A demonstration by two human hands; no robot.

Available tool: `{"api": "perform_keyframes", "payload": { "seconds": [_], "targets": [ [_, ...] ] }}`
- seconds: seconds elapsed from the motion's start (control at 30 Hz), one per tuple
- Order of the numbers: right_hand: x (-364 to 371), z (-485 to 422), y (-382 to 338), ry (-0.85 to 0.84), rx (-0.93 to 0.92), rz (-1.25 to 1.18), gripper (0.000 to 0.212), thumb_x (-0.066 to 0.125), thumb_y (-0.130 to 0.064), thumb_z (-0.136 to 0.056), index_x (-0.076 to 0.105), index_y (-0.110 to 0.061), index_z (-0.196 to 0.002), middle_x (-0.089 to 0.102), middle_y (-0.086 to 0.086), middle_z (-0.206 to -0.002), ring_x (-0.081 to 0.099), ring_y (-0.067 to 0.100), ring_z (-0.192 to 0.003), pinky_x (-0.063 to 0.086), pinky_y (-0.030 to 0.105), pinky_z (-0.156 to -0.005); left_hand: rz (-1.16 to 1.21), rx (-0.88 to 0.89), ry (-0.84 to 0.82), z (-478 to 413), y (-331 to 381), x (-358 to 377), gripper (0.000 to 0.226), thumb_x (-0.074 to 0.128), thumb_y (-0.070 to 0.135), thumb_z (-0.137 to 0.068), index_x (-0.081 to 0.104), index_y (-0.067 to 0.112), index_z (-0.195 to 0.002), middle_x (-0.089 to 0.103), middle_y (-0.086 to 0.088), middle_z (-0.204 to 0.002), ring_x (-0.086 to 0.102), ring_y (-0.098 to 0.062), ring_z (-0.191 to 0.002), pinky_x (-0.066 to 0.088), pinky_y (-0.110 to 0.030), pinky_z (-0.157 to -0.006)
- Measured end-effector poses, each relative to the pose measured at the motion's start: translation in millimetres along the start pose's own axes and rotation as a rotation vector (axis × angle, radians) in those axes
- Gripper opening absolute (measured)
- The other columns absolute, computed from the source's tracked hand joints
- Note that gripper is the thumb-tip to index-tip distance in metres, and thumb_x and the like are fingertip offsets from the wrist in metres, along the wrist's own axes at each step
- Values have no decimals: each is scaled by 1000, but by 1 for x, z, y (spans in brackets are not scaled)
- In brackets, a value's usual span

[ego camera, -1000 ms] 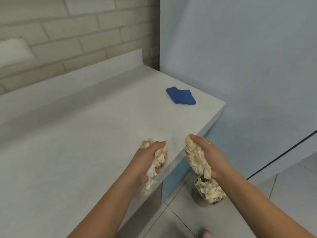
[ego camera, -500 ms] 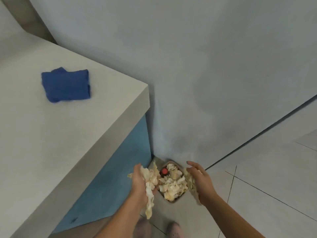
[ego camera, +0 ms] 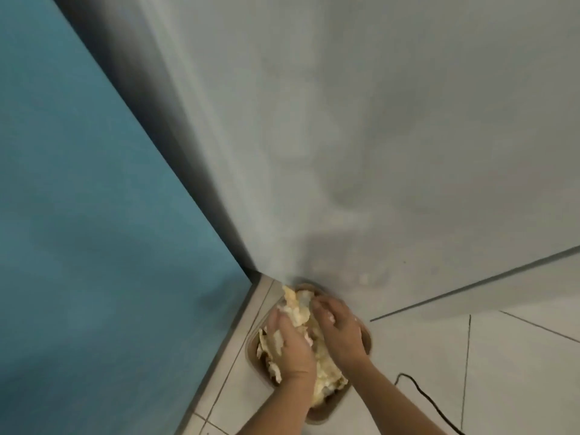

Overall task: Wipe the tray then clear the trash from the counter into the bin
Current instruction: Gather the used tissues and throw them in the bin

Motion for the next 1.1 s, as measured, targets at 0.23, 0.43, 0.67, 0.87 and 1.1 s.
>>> {"api": "perform_keyframes", "payload": {
  "seconds": [0.23,0.43,0.67,0.87,1.1],
  "targets": [
    [8,-2,62,-190,-524,728,46,36,-35,-91,52,-15,-129,52,7,-136,44,30,-128,25,38,-108,-1007,906,-570,-19,-77,-3,40,31,34,-95,38,26,-134,31,3,-143,34,-16,-129,29,-36,-109],
    [-17,9,57,-64,-637,867,49,62,-14,-71,61,-24,-118,62,3,-117,55,23,-95,55,34,-72,-1293,902,-684,-16,-77,-35,90,83,15,-47,49,28,-129,47,0,-136,46,-24,-112,52,-43,-82],
    [-9,13,48,-65,-424,843,67,83,0,-48,66,-20,-111,53,1,-78,56,18,-56,46,23,-45,-1175,783,-663,-6,-70,-30,48,75,31,-71,58,29,-116,52,1,-110,65,-10,-87,54,-17,-68],
    [10,28,42,-182,-306,1007,68,87,-9,-27,72,-20,-93,58,1,-67,55,15,-45,40,22,-33,-1525,773,-745,-2,-86,-39,90,87,49,-41,51,12,-115,60,-12,-107,66,-23,-85,57,-30,-67],
    [34,6,59,-267,-213,1107,53,88,-8,-21,72,-17,-70,59,6,-63,53,17,-37,39,22,-29,-1627,624,-784,-29,-133,-20,66,92,21,-29,75,1,-89,44,-14,-106,67,-21,-71,54,-22,-45]
  ]
}}
Point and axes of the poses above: each hand's wrist, its own z-axis away from the middle knuckle, its own x-axis out of the palm, y = z × x, the point moved 4 cm from there along -z, towards the middle knuckle
